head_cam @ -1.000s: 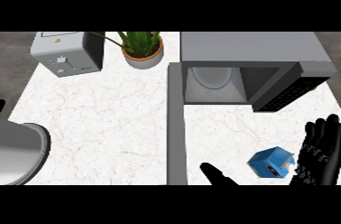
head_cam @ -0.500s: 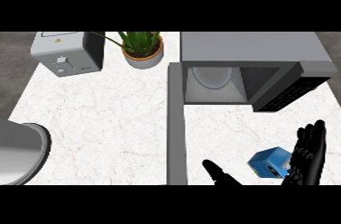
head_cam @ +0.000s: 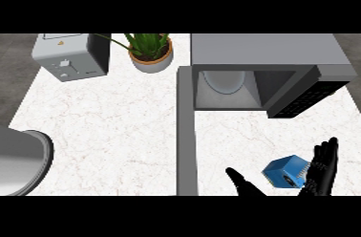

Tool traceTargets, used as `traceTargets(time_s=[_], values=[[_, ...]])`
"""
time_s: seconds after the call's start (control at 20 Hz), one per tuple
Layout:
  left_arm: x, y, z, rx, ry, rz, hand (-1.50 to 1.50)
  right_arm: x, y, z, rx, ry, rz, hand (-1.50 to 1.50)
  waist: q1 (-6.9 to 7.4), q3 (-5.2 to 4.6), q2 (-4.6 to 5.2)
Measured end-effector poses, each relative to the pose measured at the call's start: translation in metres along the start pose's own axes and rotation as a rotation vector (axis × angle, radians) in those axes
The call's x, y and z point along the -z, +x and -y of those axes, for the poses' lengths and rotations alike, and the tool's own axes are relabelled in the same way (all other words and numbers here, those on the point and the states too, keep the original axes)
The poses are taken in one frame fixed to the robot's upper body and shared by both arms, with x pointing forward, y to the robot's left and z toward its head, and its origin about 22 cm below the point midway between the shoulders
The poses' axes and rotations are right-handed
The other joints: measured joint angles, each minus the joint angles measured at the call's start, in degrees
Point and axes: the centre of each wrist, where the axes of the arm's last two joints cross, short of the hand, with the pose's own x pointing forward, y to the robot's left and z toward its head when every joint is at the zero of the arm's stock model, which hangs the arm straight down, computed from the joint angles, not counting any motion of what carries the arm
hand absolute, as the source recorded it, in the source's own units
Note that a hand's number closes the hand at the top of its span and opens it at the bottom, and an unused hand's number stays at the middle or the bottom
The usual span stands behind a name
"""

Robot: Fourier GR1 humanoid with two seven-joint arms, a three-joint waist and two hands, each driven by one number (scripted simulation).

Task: Pick up the milk, place it into the microwave and close the microwave

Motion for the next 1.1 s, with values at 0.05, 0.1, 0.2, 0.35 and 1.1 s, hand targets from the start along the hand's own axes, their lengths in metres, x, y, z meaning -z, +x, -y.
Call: traceTargets(time_s=[0.05, 0.1, 0.2, 0.35, 1.1], values=[[-0.002, 0.000, -0.002, -0.002, -0.002, -0.004, -1.50, 0.001, -0.005, 0.003, -0.004, -0.008, -0.008, -1.50, -0.01, 0.01, -0.01], [-0.004, 0.002, -0.003, -0.004, -0.004, -0.002, -1.50, -0.001, -0.011, 0.004, -0.009, -0.015, -0.013, -1.50, 0.01, 0.01, -0.03], [-0.005, 0.005, -0.006, 0.001, -0.005, -0.004, -1.50, -0.001, -0.019, 0.014, -0.018, -0.031, -0.029, -1.50, -0.09, 0.03, -0.06], [-0.010, 0.000, -0.003, -0.003, 0.005, -0.004, -1.50, -0.002, -0.035, 0.023, -0.033, -0.051, -0.054, -1.50, -0.25, 0.06, -0.09], [-0.018, 0.005, -0.016, -0.004, 0.002, -0.001, -1.50, -0.015, -0.135, 0.046, -0.012, -0.053, -0.105, -1.50, -0.34, 0.04, -0.08]])
